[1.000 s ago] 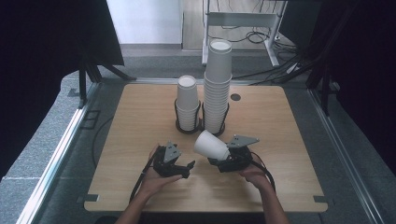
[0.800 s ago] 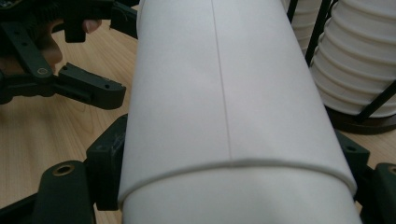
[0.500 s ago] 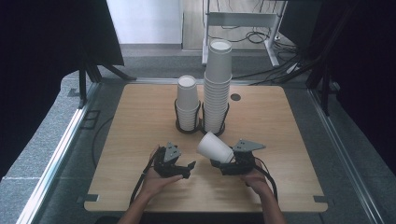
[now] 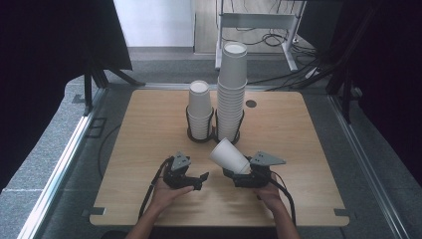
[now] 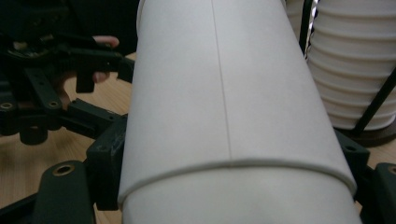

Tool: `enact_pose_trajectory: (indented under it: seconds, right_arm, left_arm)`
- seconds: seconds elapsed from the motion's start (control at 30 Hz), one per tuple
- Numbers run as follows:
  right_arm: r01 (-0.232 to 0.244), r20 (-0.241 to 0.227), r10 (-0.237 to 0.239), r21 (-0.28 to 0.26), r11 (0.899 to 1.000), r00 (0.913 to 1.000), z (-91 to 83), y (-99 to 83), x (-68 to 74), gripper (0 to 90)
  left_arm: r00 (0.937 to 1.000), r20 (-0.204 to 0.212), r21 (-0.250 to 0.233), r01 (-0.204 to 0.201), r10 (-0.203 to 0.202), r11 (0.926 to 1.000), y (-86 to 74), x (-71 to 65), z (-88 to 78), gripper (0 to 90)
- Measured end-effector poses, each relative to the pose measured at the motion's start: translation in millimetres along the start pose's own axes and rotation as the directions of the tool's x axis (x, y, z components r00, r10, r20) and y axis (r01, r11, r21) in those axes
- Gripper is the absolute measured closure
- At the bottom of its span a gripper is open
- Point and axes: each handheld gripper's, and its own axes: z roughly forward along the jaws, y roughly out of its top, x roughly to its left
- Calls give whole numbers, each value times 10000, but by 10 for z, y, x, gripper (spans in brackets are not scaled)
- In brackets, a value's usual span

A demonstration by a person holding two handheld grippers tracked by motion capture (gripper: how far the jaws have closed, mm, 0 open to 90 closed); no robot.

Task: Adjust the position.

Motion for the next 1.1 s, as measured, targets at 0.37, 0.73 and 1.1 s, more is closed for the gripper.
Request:
enact_pose_trajectory:
  seconds: [0.37,0.73,1.1]
  right_arm:
    - [-278,-275,245,-1239,9919,9993,-49,8,25,218]
    - [-422,-589,294,-2297,9723,9978,-102,12,61,217]
    - [-199,-557,75,-2267,9738,9984,-41,-23,120,217]
  left_arm:
    - [9931,701,-105,945,-936,9955,-12,49,7,86]
    - [9508,2217,-644,2357,-2164,9697,29,102,-71,87]
    - [8805,3723,-1110,3561,-2934,9279,84,129,-121,74]
